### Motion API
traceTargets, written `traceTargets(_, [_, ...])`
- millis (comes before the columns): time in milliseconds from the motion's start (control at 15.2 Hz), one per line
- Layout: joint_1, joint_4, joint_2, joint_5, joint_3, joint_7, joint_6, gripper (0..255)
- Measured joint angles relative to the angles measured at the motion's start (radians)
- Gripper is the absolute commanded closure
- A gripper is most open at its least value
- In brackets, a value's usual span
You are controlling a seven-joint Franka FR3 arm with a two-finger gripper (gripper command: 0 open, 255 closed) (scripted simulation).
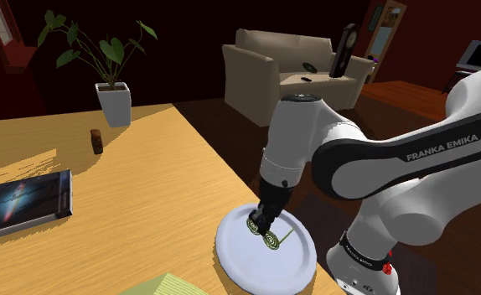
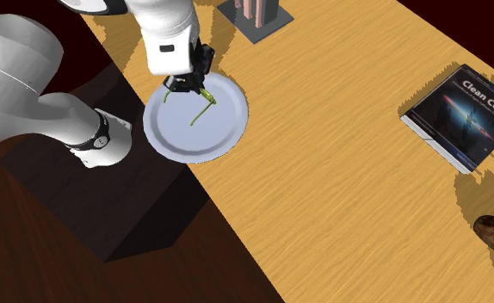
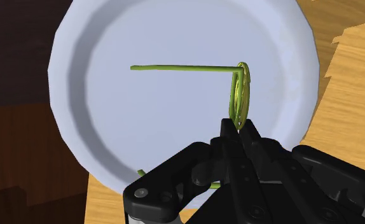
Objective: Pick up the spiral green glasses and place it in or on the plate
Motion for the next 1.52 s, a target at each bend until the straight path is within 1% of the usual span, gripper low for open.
traceTargets(528, [0.005,-0.06,0.086,0.035,0.038,-0.014,0.145,255])
traceTargets(924, [0.006,-0.066,0.095,0.039,0.042,-0.014,0.16,255])
traceTargets(990, [0.006,-0.066,0.095,0.039,0.042,-0.014,0.16,0])
traceTargets(1386, [0.006,-0.066,0.095,0.039,0.042,-0.014,0.16,0])
traceTargets(1518, [0.002,-0.045,0.06,0.024,0.025,-0.013,0.107,0])
